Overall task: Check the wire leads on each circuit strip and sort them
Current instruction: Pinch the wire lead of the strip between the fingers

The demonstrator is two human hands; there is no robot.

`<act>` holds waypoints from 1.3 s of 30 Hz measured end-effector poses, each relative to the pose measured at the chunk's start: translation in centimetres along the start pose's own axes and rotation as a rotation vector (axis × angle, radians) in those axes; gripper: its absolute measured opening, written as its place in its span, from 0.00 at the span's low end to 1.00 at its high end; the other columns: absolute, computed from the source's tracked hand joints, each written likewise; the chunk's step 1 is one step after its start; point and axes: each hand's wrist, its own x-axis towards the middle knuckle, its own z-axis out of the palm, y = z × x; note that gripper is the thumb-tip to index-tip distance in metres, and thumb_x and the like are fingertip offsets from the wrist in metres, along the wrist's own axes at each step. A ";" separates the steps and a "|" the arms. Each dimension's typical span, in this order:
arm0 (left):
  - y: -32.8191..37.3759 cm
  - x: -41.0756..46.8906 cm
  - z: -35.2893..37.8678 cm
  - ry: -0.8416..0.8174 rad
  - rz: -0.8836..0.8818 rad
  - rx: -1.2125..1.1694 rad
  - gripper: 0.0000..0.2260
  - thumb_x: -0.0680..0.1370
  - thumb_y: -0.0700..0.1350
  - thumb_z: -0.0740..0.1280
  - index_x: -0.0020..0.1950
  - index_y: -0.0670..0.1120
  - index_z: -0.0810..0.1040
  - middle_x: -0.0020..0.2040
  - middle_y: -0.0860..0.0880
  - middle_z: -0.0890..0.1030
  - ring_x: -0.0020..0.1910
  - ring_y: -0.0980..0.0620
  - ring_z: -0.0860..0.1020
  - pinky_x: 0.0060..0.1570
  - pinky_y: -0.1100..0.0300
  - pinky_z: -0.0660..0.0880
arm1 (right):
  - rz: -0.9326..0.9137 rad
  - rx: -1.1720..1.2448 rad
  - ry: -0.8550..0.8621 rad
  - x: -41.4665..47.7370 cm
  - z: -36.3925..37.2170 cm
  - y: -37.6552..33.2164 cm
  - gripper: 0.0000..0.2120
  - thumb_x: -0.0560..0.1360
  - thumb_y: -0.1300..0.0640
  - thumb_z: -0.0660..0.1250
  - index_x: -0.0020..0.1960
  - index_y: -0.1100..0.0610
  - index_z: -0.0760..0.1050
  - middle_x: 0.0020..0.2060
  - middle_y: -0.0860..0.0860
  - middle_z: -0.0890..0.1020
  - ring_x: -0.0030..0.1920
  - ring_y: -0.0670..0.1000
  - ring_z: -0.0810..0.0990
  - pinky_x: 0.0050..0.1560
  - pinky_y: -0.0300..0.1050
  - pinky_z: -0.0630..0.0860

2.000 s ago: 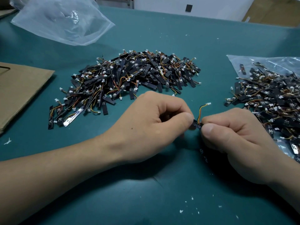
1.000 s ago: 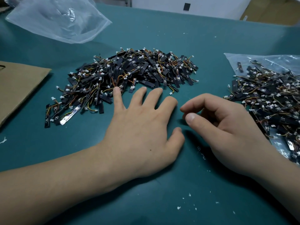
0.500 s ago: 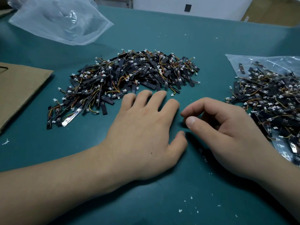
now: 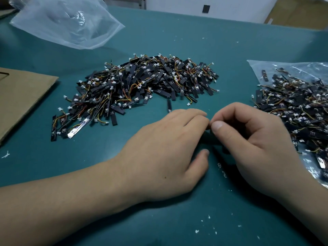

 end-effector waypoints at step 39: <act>-1.6 1.8 -0.2 0.272 -0.251 -0.850 0.09 0.80 0.42 0.72 0.58 0.51 0.79 0.39 0.52 0.86 0.34 0.55 0.78 0.38 0.62 0.76 | 0.018 -0.050 -0.132 0.4 -0.3 -0.3 0.09 0.77 0.52 0.68 0.40 0.47 0.83 0.50 0.39 0.84 0.57 0.48 0.80 0.58 0.40 0.70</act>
